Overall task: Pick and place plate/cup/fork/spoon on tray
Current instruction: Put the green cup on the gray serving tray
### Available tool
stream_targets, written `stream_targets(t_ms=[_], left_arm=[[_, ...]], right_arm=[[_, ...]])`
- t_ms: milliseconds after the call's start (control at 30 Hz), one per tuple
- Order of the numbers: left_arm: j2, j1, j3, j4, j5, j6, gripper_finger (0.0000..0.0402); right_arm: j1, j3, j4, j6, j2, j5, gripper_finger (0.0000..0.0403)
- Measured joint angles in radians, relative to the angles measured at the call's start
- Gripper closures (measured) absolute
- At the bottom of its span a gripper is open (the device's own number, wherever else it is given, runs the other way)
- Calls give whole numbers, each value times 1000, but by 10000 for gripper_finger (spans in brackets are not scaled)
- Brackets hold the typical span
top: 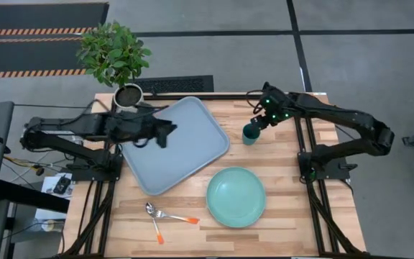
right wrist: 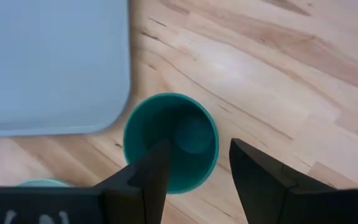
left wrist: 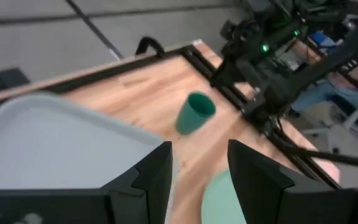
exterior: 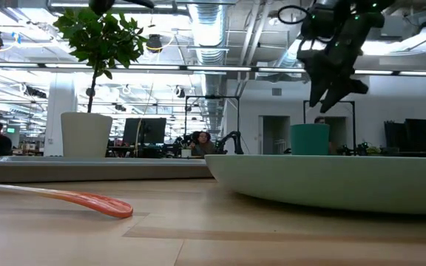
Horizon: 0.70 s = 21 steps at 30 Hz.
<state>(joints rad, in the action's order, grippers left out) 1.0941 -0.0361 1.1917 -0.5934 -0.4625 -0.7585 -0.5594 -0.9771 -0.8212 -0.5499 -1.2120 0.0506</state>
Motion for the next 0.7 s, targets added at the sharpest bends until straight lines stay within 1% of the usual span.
stream_targets(t_ms=[33,67,167,233,367,467,600,700], left_arm=[[39,18,1,46,23,25,258],[82,39,1,96,69,51,258],[222,86,1,274,237,130,258],[308,111,4,363,279,127,258],[476,172,82,377,286,93,258],[591,210,161,371,336,99,258],[720,234,277,373,402,112,258],[811,243,374,338,406,117,258]], right_arm=[[0,0,-8,0,12,0,214],[1,0,-13,0,25,1,216],[3,0,-41,-18,78,5,220],[3,0,-62,-31,118,6,223],[7,0,-133,-54,197,5,226],[18,0,-189,-78,243,-5,227],[42,0,-229,-102,264,-45,227],[63,0,-242,-109,265,-75,228]])
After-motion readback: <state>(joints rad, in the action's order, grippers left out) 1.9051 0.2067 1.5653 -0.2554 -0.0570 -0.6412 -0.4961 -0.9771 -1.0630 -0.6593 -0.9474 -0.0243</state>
